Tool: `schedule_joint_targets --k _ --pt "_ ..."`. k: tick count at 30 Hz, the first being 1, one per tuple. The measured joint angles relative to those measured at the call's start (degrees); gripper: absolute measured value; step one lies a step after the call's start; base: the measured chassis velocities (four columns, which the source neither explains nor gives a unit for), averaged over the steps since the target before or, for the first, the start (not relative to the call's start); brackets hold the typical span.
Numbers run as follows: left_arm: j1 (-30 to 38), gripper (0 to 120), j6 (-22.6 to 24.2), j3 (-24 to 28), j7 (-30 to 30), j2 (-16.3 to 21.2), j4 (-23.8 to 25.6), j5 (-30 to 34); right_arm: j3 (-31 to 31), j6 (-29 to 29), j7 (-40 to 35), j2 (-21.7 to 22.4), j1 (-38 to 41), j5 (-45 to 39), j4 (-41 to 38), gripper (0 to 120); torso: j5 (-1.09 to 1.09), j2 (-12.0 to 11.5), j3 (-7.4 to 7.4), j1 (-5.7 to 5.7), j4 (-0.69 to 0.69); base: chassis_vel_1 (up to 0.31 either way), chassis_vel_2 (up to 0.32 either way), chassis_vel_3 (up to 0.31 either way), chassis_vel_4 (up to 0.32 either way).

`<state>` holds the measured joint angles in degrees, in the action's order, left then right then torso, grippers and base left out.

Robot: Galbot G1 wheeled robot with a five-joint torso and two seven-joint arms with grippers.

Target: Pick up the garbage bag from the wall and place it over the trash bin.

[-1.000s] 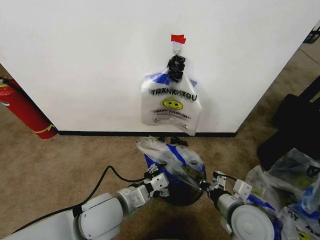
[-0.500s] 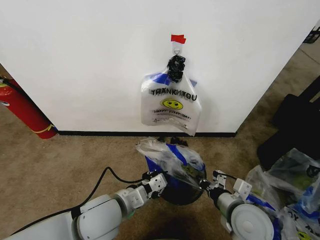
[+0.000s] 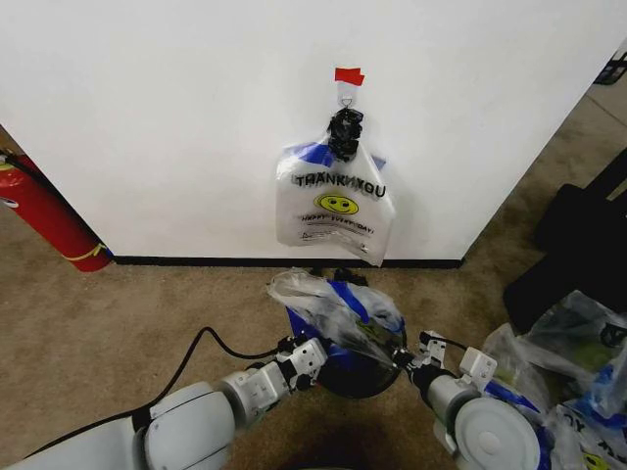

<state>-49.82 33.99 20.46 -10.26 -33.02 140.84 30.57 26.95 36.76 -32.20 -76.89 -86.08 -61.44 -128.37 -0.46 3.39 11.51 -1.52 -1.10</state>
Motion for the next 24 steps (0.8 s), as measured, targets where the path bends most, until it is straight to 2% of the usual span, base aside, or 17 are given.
schedule_joint_targets --k 2,6,11,14,19,24 --pt "-1.16 0 0.65 -1.15 -1.01 1.72 2.17 2.50 0.68 -0.05 -0.25 -0.02 0.09 -0.54 0.00 0 0.00 0.00 0.00 0.00 -0.02 0.000 0.000 0.000 0.000" --pt "-4.66 0 2.37 -2.75 -3.08 4.24 2.66 5.45 1.41 -0.04 -1.16 0.10 1.07 -2.10 0.01 0 0.00 0.00 0.00 0.00 0.00 0.000 0.000 0.000 0.000" --pt "-11.15 0 2.87 -3.63 -3.62 4.72 2.67 4.60 1.74 0.49 -2.18 0.26 1.52 -4.19 -0.59 0 0.00 0.00 0.00 0.00 0.00 0.000 0.000 0.000 0.000" --pt "-14.97 0 3.16 -3.29 -3.72 3.62 2.67 3.29 2.06 0.65 -2.42 0.41 1.35 -4.89 -1.22 0 0.00 0.00 0.00 0.00 0.00 0.000 0.000 0.000 0.000" --pt "-16.42 0 2.99 -2.03 -3.34 1.36 0.34 0.23 2.53 0.71 -2.56 0.65 0.78 -5.66 -2.27 0 0.00 0.00 0.00 0.00 -0.01 0.000 0.000 0.000 0.000" --pt "-14.41 0 1.48 -0.12 -2.41 -4.23 -7.05 -5.48 2.56 1.62 -3.01 0.72 -0.23 -6.44 -4.02 0 -0.01 0.00 0.00 0.00 -0.02 0.000 0.000 0.000 0.000"
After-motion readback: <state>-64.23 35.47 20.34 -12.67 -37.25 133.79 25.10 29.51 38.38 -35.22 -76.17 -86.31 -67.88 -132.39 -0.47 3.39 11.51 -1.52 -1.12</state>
